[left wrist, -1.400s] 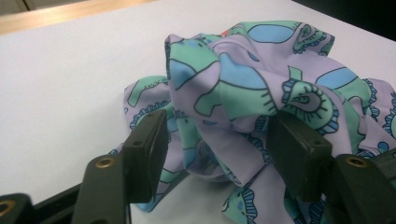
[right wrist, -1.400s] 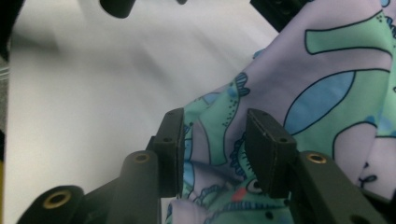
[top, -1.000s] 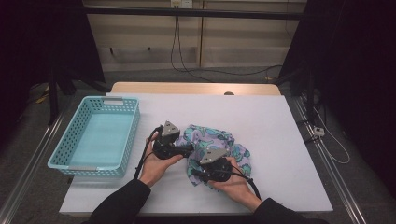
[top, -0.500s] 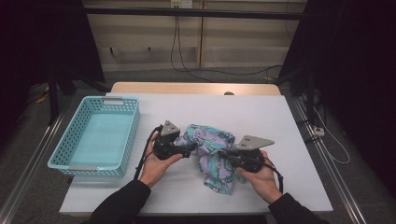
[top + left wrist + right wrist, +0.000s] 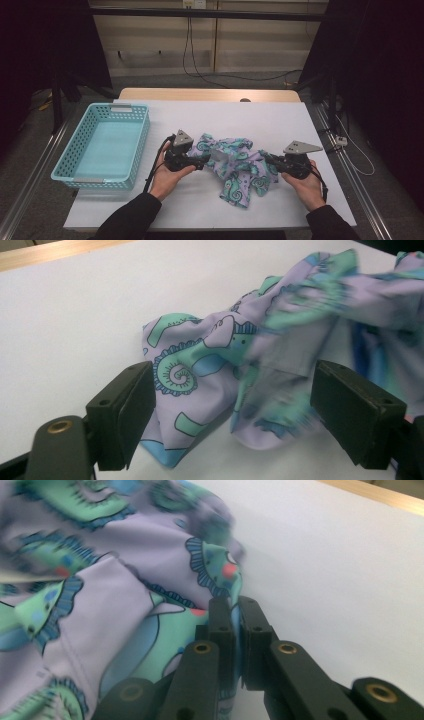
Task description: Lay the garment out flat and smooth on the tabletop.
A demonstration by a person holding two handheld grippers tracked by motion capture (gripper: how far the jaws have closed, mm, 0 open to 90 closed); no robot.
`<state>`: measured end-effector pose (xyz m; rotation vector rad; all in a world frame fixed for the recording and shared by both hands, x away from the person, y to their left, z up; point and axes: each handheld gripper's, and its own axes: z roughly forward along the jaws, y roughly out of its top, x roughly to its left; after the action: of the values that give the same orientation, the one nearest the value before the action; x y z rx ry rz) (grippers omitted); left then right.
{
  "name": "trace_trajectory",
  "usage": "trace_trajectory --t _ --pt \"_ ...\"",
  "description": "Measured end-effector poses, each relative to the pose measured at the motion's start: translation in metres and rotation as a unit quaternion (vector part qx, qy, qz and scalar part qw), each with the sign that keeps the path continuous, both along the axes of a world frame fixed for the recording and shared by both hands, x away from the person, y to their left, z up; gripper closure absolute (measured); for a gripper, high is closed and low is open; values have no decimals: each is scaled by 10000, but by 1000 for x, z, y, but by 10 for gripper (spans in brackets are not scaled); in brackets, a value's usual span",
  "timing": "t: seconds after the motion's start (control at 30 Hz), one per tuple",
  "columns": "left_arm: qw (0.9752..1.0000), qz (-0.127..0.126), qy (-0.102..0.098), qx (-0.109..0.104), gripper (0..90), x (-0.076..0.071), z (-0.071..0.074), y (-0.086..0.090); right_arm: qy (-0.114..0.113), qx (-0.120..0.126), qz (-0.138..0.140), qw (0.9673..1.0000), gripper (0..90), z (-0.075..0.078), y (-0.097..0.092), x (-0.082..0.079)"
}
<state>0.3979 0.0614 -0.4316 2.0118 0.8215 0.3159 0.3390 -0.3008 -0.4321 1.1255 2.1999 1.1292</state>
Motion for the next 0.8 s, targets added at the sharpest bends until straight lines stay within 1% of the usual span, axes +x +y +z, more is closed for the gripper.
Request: trace_trajectory --t 0.03,0.07,0.13,0.23,0.3,0.4,0.43,0.47,0.5,0.57,0.6,0.63,0.67,0.7,0.73,0.8 --pt "10000 -5 9 -7 185 0 -1 0 -11 -76 -48 10000 869 -1 -5 1" --pt "10000 -22 -12 32 184 0 -1 0 11 -81 -111 9999 869 -2 -10 2" --pt "10000 -37 -9 42 180 0 -1 0 46 -107 -249 9996 869 -4 -19 4" --pt "10000 -4 -1 38 180 0 0 1 54 -333 -435 9985 871 -6 -29 5" --pt "10000 36 -5 -5 181 1 0 2 65 -311 -509 9982 871 -7 -36 4" --pt "9999 111 10 -8 194 2 0 4 101 -546 -698 9960 867 -8 -50 2" --pt "9999 122 0 24 205 2 0 4 161 -498 -760 9957 853 -9 -55 1" --pt "9999 101 -25 80 233 3 -1 4 204 -452 -769 9958 827 -9 -59 -1" --pt "9999 63 15 94 278 3 -2 3 224 -420 -776 9958 803 -10 -61 -4" --pt "9999 26 50 153 313 2 -3 1 200 -360 -724 9965 760 -11 -62 -10" --pt "9998 -40 49 169 372 1 -3 1 148 -333 -666 9971 722 -10 -61 -13" --pt "9998 -59 83 171 405 0 -3 -1 85 -311 -667 9972 697 -8 -58 -16" --pt "9997 -91 94 185 406 0 -4 -2 -17 -282 -604 9978 697 -5 -56 -20" --pt "9997 -140 139 148 418 -1 -5 -3 -104 -215 -531 9983 692 -1 -52 -23" --pt "9996 -170 121 188 425 -1 -5 -4 -181 -183 -463 9986 683 1 -49 -27" --pt "9995 -164 125 241 425 -2 -6 -5 -248 -132 -202 9994 683 4 -41 -35"
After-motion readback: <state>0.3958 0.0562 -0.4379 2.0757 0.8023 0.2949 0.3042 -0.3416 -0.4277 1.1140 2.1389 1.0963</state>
